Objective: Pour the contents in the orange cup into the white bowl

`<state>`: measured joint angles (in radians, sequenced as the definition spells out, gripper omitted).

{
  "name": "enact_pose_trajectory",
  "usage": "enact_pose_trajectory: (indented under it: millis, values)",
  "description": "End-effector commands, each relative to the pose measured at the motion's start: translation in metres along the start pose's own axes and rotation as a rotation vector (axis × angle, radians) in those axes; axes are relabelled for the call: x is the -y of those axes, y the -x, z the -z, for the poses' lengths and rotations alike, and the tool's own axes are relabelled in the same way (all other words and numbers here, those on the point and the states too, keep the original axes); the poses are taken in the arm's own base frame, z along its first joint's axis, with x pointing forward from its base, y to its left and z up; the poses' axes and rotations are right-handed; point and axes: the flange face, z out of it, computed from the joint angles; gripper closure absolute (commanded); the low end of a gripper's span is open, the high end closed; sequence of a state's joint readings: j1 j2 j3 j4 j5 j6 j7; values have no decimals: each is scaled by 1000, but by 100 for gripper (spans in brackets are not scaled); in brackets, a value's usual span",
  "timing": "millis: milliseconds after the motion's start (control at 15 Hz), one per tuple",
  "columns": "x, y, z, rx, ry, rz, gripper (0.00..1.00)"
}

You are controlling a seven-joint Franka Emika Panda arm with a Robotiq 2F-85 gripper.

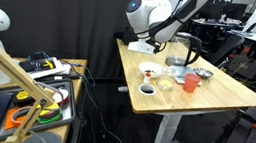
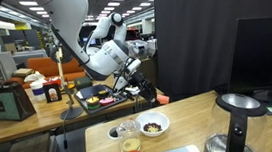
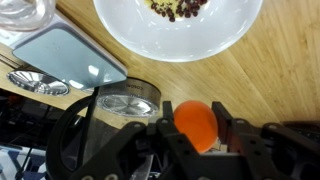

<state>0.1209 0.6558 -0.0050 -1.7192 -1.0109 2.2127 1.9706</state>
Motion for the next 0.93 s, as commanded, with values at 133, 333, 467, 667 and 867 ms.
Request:
enact_pose_trajectory:
  millis: [133,333,467,667,867]
  values:
    - [-42,-28,53,126,-154,134,83]
    - [-75,-27,84,199,-232,225,83]
    - [-97,-15,99,259,-280,286,83]
    - [-125,10,108,368,-335,383,83]
    - [-150,41,107,481,-379,485,83]
